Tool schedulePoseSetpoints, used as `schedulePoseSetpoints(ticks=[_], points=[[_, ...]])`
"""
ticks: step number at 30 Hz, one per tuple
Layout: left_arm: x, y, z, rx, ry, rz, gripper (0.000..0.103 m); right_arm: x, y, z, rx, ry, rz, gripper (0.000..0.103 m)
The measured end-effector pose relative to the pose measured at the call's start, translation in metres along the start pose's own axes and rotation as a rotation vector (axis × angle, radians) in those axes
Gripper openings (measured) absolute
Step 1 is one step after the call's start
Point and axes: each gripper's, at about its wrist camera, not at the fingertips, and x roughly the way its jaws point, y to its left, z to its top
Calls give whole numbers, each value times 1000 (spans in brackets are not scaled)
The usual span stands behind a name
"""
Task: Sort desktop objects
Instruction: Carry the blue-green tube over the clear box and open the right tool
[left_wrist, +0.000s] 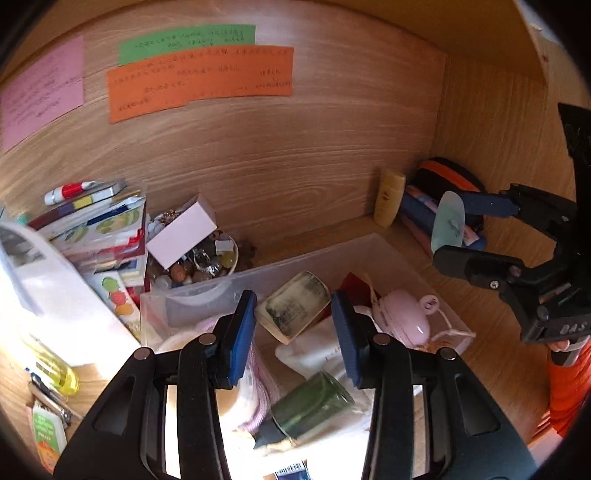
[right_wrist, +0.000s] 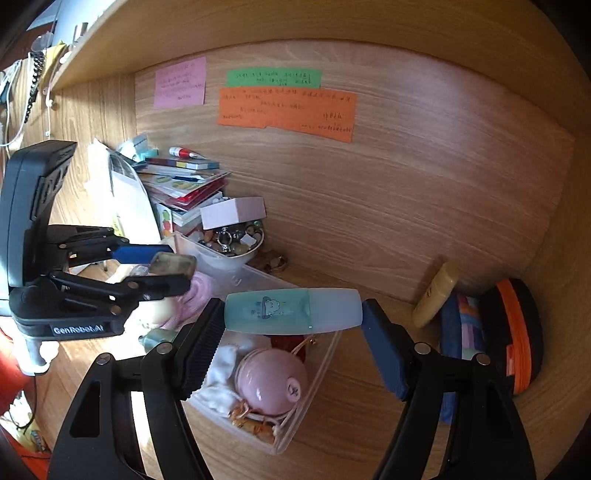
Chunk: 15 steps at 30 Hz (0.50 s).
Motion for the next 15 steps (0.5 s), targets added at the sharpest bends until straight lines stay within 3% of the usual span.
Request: schedulePoseSetpoints(ticks=[8, 15], points=[[24, 6, 0, -45, 45, -39, 41, 36, -2, -6, 9, 60, 4, 71], [36, 4, -5, -12, 63, -10, 41, 71, -13, -19, 66, 137, 24, 71]])
